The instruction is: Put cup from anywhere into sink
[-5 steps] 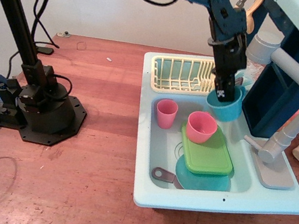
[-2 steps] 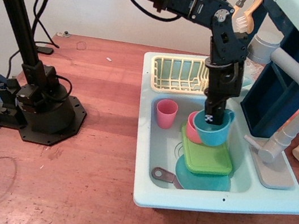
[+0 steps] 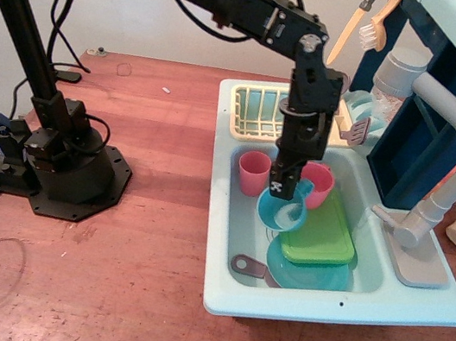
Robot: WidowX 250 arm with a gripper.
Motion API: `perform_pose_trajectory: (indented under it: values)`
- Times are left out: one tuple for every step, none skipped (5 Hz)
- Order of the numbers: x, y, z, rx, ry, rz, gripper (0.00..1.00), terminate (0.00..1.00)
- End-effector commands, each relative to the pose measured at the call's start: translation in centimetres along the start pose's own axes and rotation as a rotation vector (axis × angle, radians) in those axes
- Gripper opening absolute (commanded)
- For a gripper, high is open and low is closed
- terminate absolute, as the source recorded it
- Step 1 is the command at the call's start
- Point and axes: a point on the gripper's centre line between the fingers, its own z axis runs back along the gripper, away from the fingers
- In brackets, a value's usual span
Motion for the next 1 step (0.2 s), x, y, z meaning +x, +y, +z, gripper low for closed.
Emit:
perform_pose_trajectory:
  values:
    - [0.67, 0.77, 2.26, 0.042, -0.064, 0.016, 1.0, 1.0]
